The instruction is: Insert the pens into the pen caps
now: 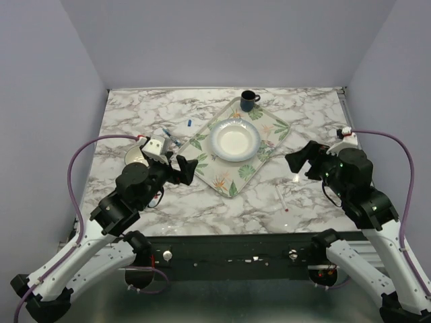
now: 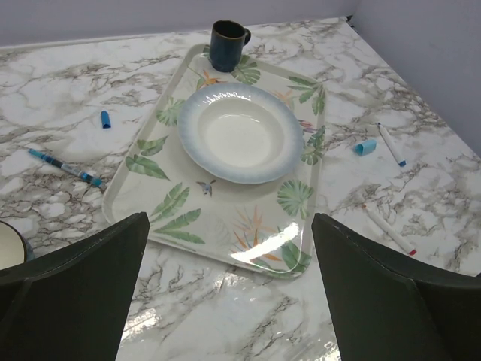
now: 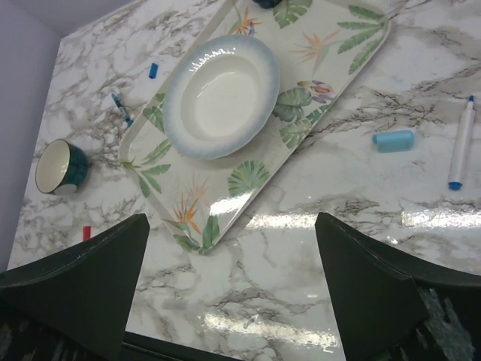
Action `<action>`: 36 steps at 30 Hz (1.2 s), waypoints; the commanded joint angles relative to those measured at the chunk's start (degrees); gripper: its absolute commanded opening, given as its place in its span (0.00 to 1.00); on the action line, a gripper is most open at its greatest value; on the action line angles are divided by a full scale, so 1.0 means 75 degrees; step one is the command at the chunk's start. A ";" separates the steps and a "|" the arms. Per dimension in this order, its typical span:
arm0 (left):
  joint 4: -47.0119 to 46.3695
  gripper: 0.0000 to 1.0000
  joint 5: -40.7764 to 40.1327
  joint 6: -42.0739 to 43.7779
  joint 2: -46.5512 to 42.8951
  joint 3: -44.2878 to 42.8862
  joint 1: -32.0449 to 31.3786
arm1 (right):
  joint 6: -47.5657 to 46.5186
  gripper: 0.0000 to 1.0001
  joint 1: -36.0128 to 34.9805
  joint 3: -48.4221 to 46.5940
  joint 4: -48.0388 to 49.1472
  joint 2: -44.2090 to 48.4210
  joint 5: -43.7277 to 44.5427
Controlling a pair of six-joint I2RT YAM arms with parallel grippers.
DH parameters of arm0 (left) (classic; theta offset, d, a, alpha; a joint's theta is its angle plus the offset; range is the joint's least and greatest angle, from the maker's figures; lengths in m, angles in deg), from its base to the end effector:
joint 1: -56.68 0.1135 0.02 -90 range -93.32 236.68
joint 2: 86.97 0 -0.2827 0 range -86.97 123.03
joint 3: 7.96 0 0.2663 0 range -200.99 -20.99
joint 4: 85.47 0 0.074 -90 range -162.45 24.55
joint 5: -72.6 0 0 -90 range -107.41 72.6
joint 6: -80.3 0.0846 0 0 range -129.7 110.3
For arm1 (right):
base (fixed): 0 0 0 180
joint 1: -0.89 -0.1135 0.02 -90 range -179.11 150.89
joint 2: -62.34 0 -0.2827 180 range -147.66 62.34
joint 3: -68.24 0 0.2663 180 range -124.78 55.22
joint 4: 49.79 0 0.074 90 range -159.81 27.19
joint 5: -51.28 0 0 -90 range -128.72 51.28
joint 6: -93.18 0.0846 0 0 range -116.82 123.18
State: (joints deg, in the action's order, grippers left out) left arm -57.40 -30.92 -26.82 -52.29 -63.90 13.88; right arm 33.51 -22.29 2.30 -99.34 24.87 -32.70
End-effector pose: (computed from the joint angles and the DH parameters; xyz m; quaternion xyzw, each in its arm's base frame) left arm 0.1535 -0.1152 0.3524 0.0889 0.7415 -0.2530 0.6151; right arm 0.1665 0.0616 0.3555 0.0810 0.8199 0.2157 0.5240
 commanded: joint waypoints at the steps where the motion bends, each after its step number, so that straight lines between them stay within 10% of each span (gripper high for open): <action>1: -0.0143 0.99 -0.0166 0.0092 -0.0100 0.0074 0.0024 | 0.0409 1.00 0.0032 -0.0009 -0.0121 0.0063 0.1186; 16: -0.0260 0.99 0.0185 0.0045 -0.0053 0.0097 0.0024 | -0.1910 0.98 0.0102 -0.1837 -0.1549 -0.3298 0.3169; 20: -0.0272 0.99 0.0232 0.0010 -0.0030 0.0109 0.0036 | -0.2191 0.96 0.1012 -0.1663 -0.1482 -0.4142 0.1803; 36: -0.0331 0.99 0.0642 -0.0096 -0.0041 0.0156 0.0036 | -0.2848 0.53 0.2973 -0.1627 -0.1399 -0.6932 0.0815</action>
State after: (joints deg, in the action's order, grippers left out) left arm -58.28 -27.93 -26.95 -52.40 -63.18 13.88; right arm 13.51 -3.71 -8.19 -109.64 -25.27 -24.02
